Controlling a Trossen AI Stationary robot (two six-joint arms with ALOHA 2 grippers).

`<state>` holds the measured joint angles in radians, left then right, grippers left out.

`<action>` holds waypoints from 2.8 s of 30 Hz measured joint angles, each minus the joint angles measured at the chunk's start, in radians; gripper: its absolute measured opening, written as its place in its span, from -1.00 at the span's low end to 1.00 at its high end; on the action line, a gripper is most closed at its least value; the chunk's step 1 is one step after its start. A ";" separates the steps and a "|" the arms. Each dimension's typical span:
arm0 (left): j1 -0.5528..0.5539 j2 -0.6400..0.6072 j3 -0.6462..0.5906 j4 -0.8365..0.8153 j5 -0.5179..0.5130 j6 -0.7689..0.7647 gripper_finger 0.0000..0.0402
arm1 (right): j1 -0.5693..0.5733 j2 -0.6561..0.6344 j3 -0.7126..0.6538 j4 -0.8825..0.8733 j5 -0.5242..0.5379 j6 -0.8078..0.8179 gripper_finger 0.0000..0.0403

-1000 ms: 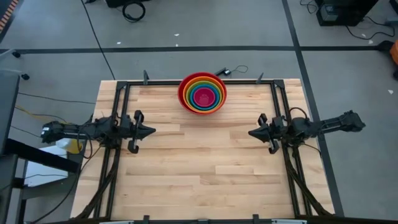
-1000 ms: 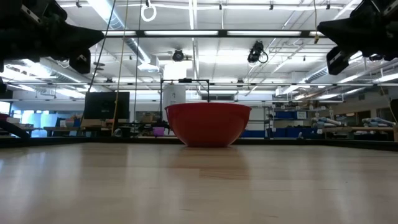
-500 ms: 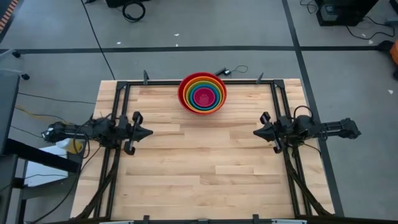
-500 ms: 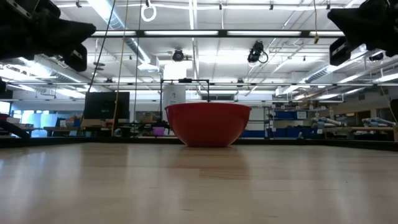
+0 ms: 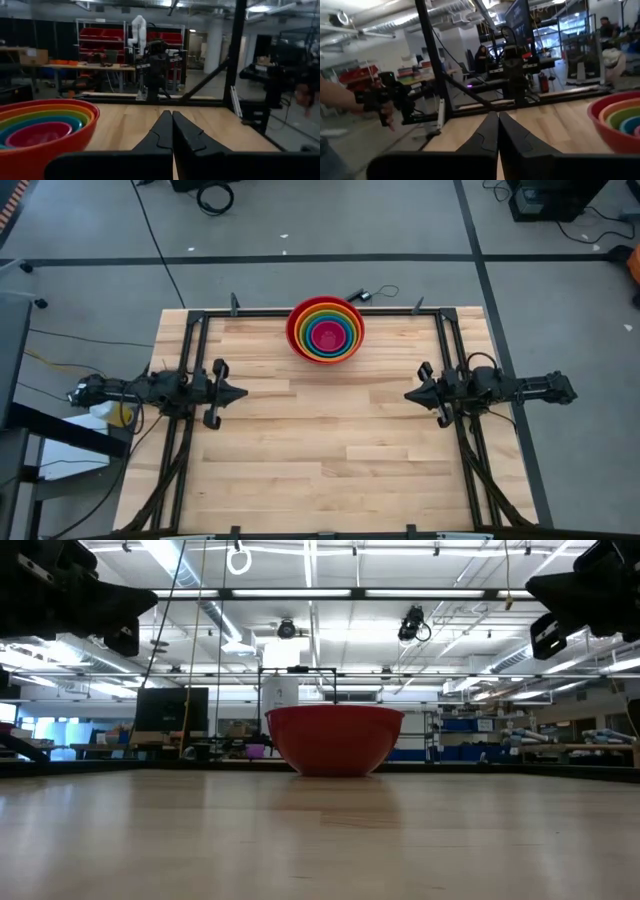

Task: Nest bowls inside each other
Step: Return to Home Position

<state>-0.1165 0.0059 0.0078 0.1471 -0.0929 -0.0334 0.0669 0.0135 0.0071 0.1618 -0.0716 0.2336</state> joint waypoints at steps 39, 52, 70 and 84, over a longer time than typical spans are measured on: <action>0.009 0.000 -0.001 -0.017 -0.003 -0.105 -1.00 | 0.001 0.000 -0.001 0.001 -0.001 0.112 -0.86; 0.008 0.000 -0.001 -0.018 -0.003 -0.105 -1.00 | 0.001 0.000 -0.001 0.001 -0.001 0.112 -0.86; 0.009 0.000 -0.001 -0.018 -0.003 -0.105 -1.00 | 0.001 0.000 -0.001 0.001 -0.001 0.112 -0.86; 0.009 0.000 -0.001 -0.018 -0.003 -0.105 -1.00 | 0.001 0.000 -0.001 0.001 -0.001 0.112 -0.86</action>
<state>-0.1079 0.0062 0.0067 0.1295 -0.0961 -0.1387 0.0677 0.0139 0.0063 0.1627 -0.0731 0.3458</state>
